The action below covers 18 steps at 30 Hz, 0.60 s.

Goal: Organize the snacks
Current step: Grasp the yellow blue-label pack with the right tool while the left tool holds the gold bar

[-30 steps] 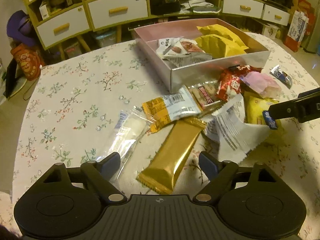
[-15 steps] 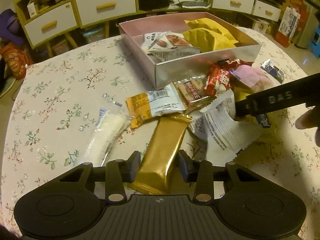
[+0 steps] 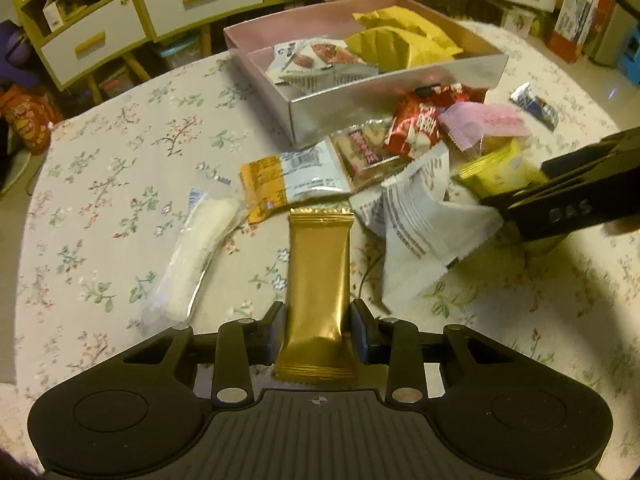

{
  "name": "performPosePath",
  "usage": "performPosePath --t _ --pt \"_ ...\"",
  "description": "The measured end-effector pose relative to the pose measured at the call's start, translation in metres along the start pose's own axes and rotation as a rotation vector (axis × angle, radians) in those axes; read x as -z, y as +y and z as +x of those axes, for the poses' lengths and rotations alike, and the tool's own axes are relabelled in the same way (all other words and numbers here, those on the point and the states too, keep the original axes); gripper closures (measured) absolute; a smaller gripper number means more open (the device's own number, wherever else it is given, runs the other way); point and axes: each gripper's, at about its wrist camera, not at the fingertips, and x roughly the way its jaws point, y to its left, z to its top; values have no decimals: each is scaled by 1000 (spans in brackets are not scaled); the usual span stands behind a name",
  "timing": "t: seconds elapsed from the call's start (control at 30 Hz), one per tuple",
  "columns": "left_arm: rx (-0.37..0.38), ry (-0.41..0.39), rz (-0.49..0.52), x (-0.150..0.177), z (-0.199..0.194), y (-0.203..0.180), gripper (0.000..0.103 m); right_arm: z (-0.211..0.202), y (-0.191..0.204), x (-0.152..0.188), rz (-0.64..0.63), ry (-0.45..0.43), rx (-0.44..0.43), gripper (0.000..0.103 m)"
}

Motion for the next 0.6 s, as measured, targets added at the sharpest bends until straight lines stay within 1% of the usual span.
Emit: performPosePath --t 0.1,0.23,0.47,0.6 --pt "-30 -3 10 1 -1 -4 70 0 -9 0 7 2 7 27" --pt "-34 -34 -18 1 0 -4 68 -1 -13 2 7 6 8 29" --pt "15 -63 -155 0 4 10 66 -3 -8 5 -26 0 10 32" --pt "-2 -70 -134 0 4 6 66 -6 -4 7 -55 -4 6 37"
